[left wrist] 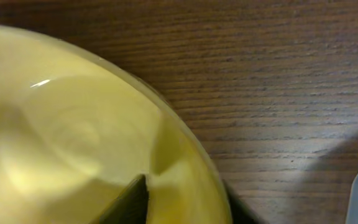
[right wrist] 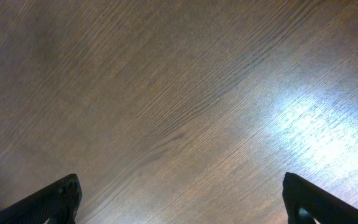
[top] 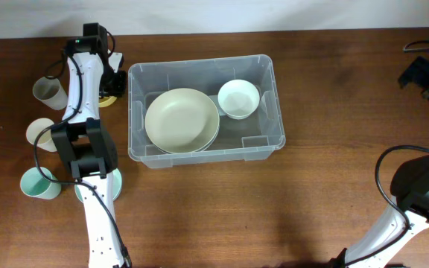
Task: Pack container
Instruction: 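Move the left gripper back to the yellow bowl and grasp its rim, then lift the yellow bowl and carry it right into the bin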
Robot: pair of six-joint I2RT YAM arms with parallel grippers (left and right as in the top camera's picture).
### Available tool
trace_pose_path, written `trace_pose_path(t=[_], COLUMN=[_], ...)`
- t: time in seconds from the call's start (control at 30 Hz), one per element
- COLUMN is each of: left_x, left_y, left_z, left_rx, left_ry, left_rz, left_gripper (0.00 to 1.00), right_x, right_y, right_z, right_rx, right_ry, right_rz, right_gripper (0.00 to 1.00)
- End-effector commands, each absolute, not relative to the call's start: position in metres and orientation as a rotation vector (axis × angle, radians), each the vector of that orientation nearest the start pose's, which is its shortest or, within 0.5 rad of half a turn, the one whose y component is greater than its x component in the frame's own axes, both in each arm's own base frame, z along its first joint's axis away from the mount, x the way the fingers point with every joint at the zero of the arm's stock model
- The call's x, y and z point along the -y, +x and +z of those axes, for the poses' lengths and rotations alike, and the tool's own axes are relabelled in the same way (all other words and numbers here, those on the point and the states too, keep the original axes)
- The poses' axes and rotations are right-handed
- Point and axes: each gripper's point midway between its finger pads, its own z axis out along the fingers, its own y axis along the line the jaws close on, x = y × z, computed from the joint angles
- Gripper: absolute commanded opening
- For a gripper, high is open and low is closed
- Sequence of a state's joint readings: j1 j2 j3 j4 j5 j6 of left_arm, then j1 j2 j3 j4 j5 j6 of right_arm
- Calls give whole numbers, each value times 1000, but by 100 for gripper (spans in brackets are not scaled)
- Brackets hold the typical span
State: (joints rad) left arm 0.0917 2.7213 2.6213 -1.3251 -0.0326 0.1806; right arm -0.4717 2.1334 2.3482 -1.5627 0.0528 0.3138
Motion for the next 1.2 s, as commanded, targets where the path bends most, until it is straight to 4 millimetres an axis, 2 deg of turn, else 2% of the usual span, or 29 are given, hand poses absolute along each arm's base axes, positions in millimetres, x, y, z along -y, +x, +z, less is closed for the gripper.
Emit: trace_pose_path(t=[0.0, 0.07, 0.2, 0.33, 0.5, 0.63, 0.8, 0.9, 1.03, 1.17], left_x=[-53, -54, -54, -56, -56, -39, 17, 63, 129, 192], left_y=[545, 547, 556, 573, 599, 600, 586, 571, 540, 504], left_z=[9, 11, 23, 53, 128, 192, 249, 274, 285, 273], left_rx=[-2997, -2988, -2944, -2847, -2637, -2495, -2400, -2357, -2364, -2410], left_ry=[140, 138, 135, 123, 77, 107, 222, 316, 466, 635], left_rz=[68, 69, 77, 93, 110, 98, 15, -21, -79, -152], left_gripper=[11, 1, 1, 1, 1, 1, 1, 1, 1, 1], right_x=[213, 213, 213, 213, 213, 213, 213, 213, 213, 213], right_y=[387, 387, 387, 387, 387, 387, 387, 387, 387, 387], right_z=[206, 206, 206, 206, 206, 206, 206, 206, 206, 206], right_rx=[-2698, -2698, -2698, -2698, -2698, -2698, -2698, -2698, -2698, -2698], right_ry=[1140, 1140, 1140, 1140, 1140, 1140, 1140, 1140, 1140, 1140], right_rz=[-120, -120, -120, -120, -120, -120, -120, -120, -120, -120], right_gripper=[99, 99, 99, 99, 99, 99, 99, 99, 99, 99])
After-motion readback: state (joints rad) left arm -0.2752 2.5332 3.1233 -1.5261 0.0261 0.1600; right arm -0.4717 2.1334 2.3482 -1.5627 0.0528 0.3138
